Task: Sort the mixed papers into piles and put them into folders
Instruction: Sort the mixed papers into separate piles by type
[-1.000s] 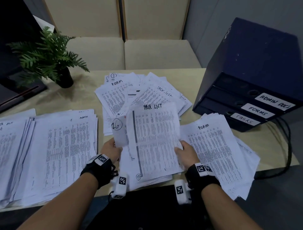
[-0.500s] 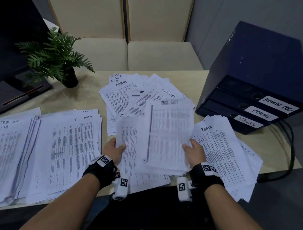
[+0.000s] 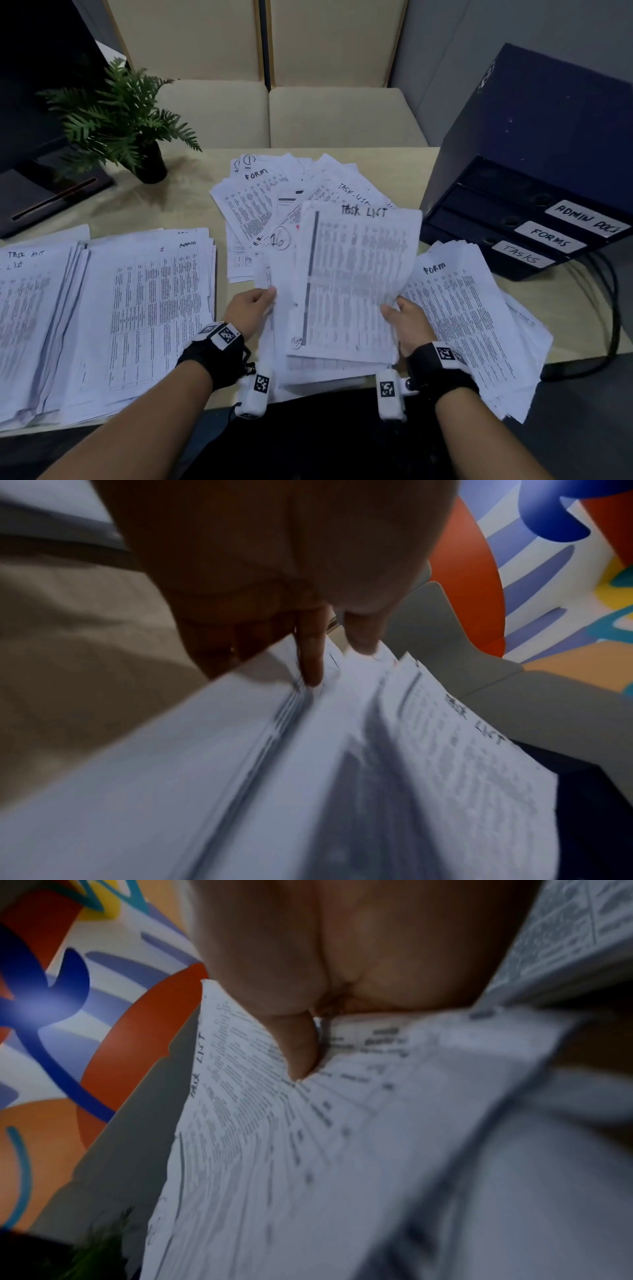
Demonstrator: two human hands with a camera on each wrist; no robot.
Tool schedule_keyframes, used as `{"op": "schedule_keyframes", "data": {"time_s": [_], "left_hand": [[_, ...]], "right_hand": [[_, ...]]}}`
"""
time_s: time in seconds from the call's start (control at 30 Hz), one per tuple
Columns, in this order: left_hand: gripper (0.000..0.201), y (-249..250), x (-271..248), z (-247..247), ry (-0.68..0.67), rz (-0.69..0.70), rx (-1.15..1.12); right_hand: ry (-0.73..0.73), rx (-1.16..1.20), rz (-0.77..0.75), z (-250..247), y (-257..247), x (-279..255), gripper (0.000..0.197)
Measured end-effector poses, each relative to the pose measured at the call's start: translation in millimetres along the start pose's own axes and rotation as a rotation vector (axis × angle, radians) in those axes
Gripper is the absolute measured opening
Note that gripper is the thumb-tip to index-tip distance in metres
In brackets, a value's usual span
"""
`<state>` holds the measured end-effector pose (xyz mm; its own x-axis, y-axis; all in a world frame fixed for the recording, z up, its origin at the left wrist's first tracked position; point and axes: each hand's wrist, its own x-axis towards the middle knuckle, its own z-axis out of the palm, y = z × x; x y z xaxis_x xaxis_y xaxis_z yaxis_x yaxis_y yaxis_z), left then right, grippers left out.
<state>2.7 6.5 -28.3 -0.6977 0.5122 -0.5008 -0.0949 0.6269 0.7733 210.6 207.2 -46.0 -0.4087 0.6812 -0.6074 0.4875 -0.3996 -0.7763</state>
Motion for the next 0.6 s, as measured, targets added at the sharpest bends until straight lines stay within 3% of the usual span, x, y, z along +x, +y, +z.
{"op": "schedule_keyframes", "data": {"time_s": [0.1, 0.23, 0.3, 0.37, 0.43, 0.53, 0.6], "left_hand": [[0.029, -2.2, 5.1, 2.6, 0.002, -0.041, -0.006], [0.032, -5.1, 8.0, 1.3, 0.061, -0.099, 0.018], [0.033, -7.3, 8.3, -0.2, 0.08, -0.109, 0.037], [0.034, -7.7, 6.9, 1.1, 0.084, -0.131, 0.054], [0.033, -2.0, 2.3, 4.2, 0.067, -0.146, 0.026], [0.05, 8.1, -5.5, 10.7, 0.041, -0.108, 0.053], [0.03, 14.7, -10.9, 12.6, 0.044, -0.038, 0.099]], "right_hand": [[-0.045, -0.022, 0.009, 12.0, 5.2, -0.8, 0.014], [0.334, -0.174, -0.064, 0.4, -0.1, 1.6, 0.016], [0.422, -0.137, -0.086, -12.0, -2.7, 3.7, 0.006], [0.366, -0.207, -0.101, -16.7, -1.7, 4.0, 0.006], [0.21, -0.301, -0.107, -12.0, 1.3, -0.7, 0.014], [0.003, -0.399, -0.103, 8.5, 2.9, -11.0, 0.029], [-0.063, -0.423, -0.116, 18.6, 6.6, -9.6, 0.026]]}}
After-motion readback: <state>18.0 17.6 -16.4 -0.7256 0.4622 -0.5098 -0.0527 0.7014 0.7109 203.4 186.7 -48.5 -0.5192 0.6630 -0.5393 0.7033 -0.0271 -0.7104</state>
